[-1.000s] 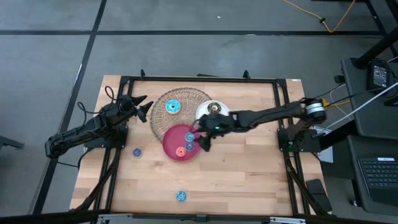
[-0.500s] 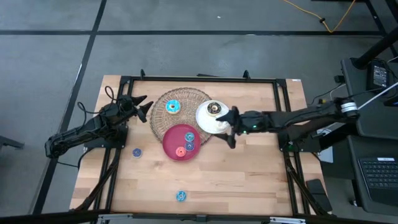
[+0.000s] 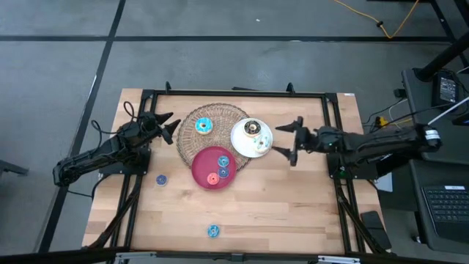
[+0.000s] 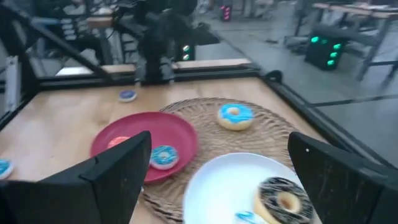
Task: Pick & Place donuts
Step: Put the large light blue donut on the white plate
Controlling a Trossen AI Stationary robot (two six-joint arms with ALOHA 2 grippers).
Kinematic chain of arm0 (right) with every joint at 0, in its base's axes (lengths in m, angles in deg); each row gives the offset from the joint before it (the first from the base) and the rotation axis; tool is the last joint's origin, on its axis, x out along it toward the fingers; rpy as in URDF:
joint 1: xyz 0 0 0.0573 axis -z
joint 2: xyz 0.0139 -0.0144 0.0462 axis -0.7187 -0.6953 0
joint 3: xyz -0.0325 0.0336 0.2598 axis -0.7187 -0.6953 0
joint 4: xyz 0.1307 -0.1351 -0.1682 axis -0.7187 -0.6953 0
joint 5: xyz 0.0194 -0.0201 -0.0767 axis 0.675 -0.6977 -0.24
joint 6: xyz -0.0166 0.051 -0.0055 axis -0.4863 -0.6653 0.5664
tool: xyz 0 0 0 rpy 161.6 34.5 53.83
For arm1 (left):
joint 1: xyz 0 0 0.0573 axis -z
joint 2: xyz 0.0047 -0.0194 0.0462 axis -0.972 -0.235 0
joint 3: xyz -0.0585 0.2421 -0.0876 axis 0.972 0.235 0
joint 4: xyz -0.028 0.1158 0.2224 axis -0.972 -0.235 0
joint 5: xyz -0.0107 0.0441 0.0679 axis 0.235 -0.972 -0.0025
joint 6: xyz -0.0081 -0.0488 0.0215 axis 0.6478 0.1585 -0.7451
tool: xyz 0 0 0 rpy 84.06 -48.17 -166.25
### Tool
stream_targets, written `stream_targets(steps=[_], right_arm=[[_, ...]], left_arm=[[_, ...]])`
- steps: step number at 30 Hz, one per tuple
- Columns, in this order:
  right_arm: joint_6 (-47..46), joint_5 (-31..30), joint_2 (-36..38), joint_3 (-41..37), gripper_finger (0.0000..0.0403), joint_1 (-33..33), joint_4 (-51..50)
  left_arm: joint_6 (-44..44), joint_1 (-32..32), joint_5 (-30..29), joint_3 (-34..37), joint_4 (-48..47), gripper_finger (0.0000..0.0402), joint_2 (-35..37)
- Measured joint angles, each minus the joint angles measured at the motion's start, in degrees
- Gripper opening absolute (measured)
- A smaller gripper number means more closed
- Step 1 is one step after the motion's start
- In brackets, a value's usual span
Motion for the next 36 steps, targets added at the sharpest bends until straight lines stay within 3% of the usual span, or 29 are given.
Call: stream_targets(steps=[8, 16, 27, 36], right_arm=[[-0.1, -7.2, 11.8, -7.4, 0.0376, 7.0, -0.5], [-0.1, -9.6, 20.0, -12.7, 0.0376, 13.8, -0.9], [-3.2, -9.6, 26.7, -17.5, 0.0376, 19.4, -4.4], [-3.0, -13.4, 29.8, -17.8, 0.0376, 22.2, -6.8]], left_arm=[[0.0, 0.0, 0.0, 0.0, 0.0, 0.0267, 0.0], [0.0, 0.0, 0.0, 0.0, 0.0, 0.0267, 0.0], [0.0, 0.0, 0.0, 0.0, 0.0, 0.0267, 0.0], [0.0, 0.0, 0.0, 0.0, 0.0, 0.0267, 0.0]])
